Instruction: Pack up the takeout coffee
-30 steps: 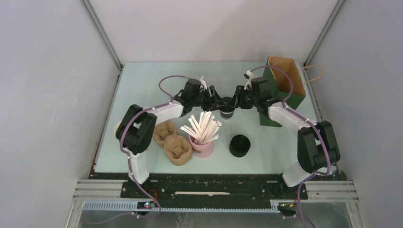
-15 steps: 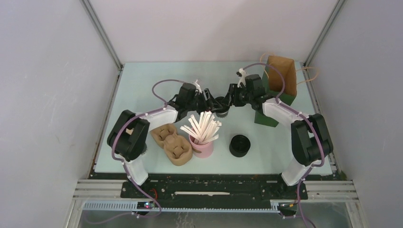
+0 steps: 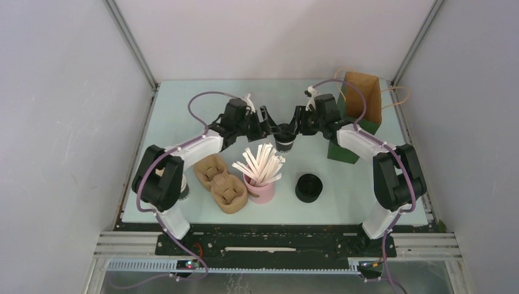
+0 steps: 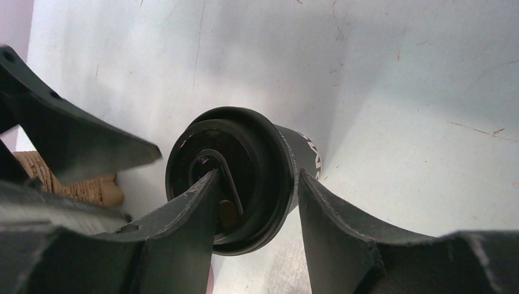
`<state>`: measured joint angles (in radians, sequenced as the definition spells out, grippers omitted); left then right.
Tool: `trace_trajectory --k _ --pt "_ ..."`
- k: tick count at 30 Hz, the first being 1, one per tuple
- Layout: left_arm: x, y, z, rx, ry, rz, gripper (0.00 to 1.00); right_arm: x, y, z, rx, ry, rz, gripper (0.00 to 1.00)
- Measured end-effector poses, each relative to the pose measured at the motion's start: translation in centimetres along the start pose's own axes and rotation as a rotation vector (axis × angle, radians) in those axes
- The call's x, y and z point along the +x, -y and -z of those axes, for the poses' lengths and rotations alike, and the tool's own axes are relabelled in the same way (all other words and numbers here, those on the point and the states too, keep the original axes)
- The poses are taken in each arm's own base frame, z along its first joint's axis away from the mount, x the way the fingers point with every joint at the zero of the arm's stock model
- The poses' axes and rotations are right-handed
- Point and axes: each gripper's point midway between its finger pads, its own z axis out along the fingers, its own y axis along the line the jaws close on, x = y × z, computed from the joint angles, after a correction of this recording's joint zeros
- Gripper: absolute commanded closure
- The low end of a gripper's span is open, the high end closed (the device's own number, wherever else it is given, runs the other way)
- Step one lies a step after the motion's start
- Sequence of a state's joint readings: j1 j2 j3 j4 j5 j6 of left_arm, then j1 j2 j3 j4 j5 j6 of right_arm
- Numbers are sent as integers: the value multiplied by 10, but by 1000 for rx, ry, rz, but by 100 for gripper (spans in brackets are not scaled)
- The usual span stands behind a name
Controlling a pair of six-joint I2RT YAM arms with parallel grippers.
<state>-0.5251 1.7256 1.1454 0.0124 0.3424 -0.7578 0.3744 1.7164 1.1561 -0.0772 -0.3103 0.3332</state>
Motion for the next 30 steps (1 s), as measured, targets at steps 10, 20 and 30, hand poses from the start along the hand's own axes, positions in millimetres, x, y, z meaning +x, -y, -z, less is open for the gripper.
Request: trace_trajectory --k 10,20,30 --pt "-30 -2 -8 11 17 5 27 1 -1 1 -4 -17 13 43" --pt "-9 -18 -35 0 -39 30 34 4 -4 7 24 -61 -2 31" --pt "-7 -18 -37 19 -25 20 35 7 -11 36 111 -99 -39 22"
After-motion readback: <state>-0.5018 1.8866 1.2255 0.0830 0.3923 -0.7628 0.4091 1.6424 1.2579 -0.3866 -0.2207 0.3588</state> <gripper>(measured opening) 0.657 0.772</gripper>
